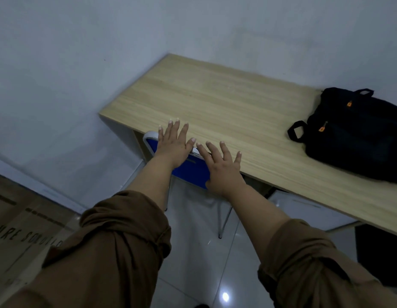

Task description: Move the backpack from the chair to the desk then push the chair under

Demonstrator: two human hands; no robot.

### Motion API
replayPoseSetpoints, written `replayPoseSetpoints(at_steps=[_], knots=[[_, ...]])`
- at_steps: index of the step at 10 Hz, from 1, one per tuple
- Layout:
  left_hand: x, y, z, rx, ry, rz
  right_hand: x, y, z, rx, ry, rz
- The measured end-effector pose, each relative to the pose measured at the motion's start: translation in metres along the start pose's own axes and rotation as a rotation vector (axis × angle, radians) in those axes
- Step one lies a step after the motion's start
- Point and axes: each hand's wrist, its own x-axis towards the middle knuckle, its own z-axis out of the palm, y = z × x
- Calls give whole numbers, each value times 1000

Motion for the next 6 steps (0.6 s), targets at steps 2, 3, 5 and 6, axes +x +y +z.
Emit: replayPoseSetpoints(at_steps=[2, 3, 5, 6], knots=[[-12, 20, -12, 132, -225, -44, -12, 5, -10, 154, -112, 36], [-27, 48, -17, 167, -287, 34, -35, 24, -13, 329, -162, 192], [-36, 106, -31, 8, -345, 160, -95, 89, -47, 378, -106, 464], [-33, 143, -53, -5, -230, 233, -118, 121, -90, 353, 69, 532]])
